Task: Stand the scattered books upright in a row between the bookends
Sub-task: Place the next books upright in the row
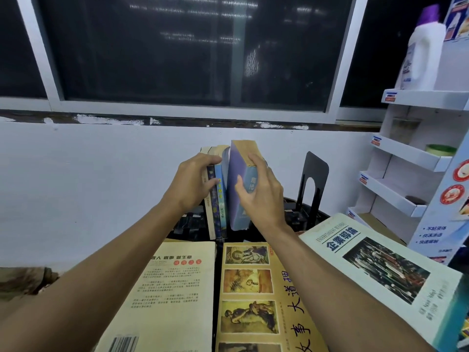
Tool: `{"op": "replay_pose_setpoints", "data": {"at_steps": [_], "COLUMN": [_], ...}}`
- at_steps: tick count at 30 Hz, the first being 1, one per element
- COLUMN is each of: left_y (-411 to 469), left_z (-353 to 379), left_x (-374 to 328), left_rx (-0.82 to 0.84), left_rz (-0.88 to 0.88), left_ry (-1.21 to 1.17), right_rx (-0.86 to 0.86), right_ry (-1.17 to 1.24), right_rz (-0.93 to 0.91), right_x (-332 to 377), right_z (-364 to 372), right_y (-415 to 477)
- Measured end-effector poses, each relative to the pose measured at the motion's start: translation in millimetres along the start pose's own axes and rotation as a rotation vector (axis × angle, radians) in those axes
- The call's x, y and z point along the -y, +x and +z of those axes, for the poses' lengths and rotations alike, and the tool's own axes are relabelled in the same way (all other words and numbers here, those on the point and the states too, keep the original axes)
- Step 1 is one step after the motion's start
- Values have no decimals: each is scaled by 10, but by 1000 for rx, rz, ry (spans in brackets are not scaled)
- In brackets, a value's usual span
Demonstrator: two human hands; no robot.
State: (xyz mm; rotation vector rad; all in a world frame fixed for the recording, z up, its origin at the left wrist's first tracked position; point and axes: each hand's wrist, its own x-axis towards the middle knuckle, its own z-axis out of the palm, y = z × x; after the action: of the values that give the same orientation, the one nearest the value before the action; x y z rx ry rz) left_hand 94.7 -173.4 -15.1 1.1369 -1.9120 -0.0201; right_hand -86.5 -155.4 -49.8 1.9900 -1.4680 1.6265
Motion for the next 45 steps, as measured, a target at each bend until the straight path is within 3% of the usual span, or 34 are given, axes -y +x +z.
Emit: {"op": "replay_pose_setpoints", "data": {"at_steps": [17,21,28,45], "left_y": [31,25,12,23], "left_z": [46,44,28,31], "left_x": [-14,-16,-31,-54], "left_rx": [16,11,7,16], "left_rz": [-5,-5,-19,-11], "left_ry": [-31,-33,-44,-43], "right_rx": [79,235,642,571], "right_ry": [57,153,150,219], "right_rz": [73,150,89,134], "right_x": [-241,-269,-271,-220], "right_z": [324,226,-41,89], "right_y": [-88,-11,109,87]}}
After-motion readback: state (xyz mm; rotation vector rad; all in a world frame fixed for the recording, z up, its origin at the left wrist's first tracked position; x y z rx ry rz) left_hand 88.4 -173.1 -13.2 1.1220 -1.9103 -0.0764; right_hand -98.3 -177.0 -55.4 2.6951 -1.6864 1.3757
